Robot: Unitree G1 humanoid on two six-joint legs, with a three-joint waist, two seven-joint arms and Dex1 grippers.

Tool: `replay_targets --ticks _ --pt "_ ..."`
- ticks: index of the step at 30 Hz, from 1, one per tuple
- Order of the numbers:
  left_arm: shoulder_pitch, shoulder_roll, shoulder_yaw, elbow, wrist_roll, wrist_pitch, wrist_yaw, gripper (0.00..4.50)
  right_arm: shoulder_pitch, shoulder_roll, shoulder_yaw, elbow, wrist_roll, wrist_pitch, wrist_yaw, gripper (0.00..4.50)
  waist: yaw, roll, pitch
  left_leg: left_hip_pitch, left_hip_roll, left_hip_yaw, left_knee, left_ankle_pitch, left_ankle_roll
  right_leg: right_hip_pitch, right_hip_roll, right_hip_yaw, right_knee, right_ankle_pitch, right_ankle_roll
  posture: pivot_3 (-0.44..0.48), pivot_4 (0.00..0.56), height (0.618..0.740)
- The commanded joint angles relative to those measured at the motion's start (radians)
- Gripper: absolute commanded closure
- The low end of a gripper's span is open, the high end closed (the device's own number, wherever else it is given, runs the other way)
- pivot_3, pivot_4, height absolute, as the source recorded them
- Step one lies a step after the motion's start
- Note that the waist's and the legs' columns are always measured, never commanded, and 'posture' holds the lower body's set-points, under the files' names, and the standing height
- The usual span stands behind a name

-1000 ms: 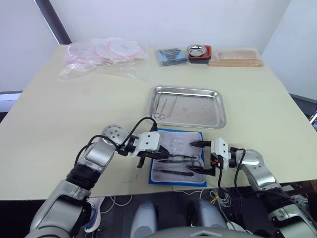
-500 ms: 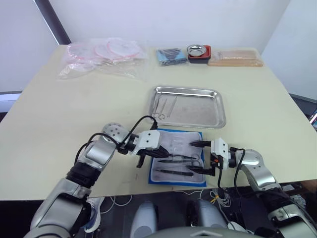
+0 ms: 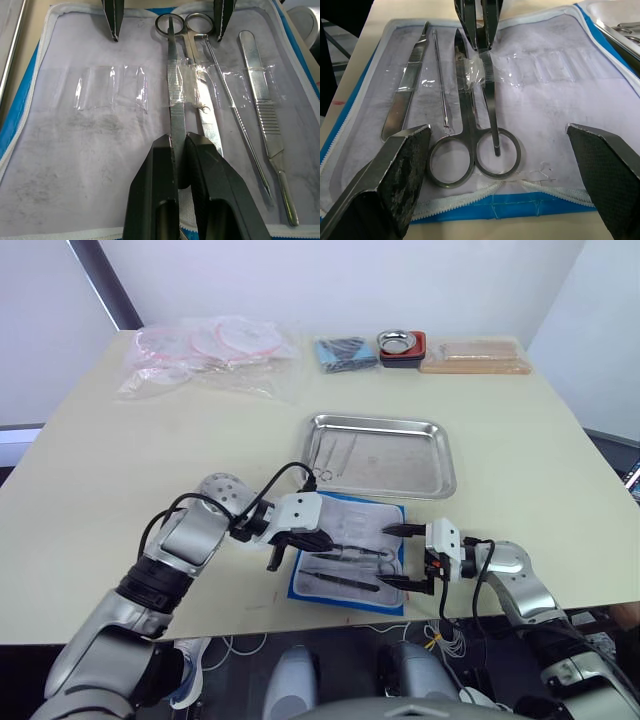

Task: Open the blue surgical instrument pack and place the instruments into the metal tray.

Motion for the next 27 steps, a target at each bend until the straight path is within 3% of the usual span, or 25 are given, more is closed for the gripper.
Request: replay_targets --ticks 1,14,27 --pt "0.009 -0.002 0.002 -0.032 -0.006 -0.009 0.005 4.45 0.054 -0.008 0.067 0.117 -0.078 0.056 -0.002 0.0 0.0 0.0 0.0 0.0 0.0 0.0 0.0 0.0 0.0 0.0 0.0 0.0 0.0 0.0 0.0 0.0 0.15 0.74" --pt "0.039 -0.033 -0.013 -0.01 0.007 -0.02 0.039 4.45 0.027 -0.012 0.085 0.067 -0.082 0.088 0.026 0.0 0.001 0.001 0.0 0.0 0.0 0.0 0.0 0.0 0.0 0.0 0.0 0.0 0.0 0.0 0.0 0.0 0.15 0.74" --pt "0.025 -0.014 0.004 0.011 0.01 -0.028 0.036 4.45 0.034 -0.089 0.151 -0.031 -0.156 0.354 -0.039 0.0 0.001 0.008 0.001 0.0 0.0 0.002 0.0 0.0 0.0 0.0 0.001 0.0 0.002 0.0 0.0 0.0 0.15 0.74"
